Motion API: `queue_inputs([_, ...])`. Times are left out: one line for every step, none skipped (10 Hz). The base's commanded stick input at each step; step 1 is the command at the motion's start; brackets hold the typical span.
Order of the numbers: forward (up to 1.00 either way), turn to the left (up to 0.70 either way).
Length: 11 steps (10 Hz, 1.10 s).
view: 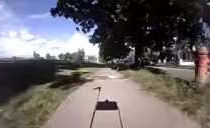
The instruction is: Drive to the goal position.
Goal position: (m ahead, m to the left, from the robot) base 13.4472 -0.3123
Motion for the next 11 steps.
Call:
queue_inputs([1.00,0.00])
queue_inputs([1.00,0.00])
queue_inputs([1.00,0.00])
queue_inputs([1.00,0.00])
queue_inputs([1.00,0.00])
queue_inputs([1.00,0.00])
queue_inputs([1.00,0.00])
queue_inputs([1.00,0.00])
queue_inputs([1.00,0.00])
queue_inputs([1.00,0.00])
queue_inputs([1.00,0.00])
